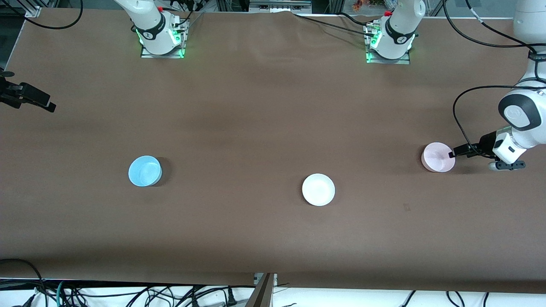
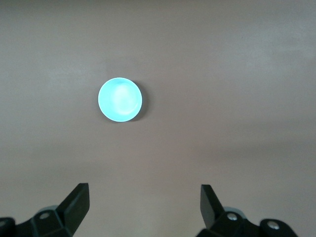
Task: Stack pink and blue bowls on white bowl
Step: 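Grasp the pink bowl rim with the left gripper and lift it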
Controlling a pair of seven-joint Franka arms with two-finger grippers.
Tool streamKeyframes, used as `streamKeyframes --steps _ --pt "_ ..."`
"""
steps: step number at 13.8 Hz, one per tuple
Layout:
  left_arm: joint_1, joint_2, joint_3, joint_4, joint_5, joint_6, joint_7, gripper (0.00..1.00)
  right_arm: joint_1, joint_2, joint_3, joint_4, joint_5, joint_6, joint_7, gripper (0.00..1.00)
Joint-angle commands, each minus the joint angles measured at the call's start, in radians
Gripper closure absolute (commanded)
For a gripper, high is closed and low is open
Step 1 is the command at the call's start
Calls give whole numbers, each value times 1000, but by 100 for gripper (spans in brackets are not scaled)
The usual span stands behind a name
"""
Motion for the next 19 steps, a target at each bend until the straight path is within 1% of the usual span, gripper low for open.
streamKeyframes --steps 1,3,5,6,7,8,11,13,15,18,19 --pt "-9 17 10 -10 -76 18 54 29 2 5 1 22 -3 -15 7 1" --pt "-14 20 10 -12 -77 18 54 51 2 5 1 20 -3 -15 7 1" --pt "-17 28 10 -12 -77 18 54 67 2 7 1 22 -3 -17 7 1" --pt "-19 28 10 -12 -77 19 56 78 2 7 1 20 -3 -17 7 1" --pt "-25 27 10 -12 -77 14 59 92 2 7 1 20 -3 -17 7 1" --pt "-25 25 10 -10 -77 10 61 100 2 7 1 22 -3 -17 7 1" --pt "-29 8 10 16 -77 -19 38 100 2 7 1 22 -3 -17 7 1" --pt "-71 -6 8 71 -76 -82 -55 100 2 7 1 20 -2 -17 7 1" --pt "-152 -12 7 128 -62 -114 -186 100 2 7 1 22 0 -15 7 1" --pt "-336 -7 4 198 -62 -114 -432 100 2 7 1 22 0 -15 7 1" --pt "-380 -1 2 230 -59 -114 -512 100 2 7 1 22 0 -17 7 1"
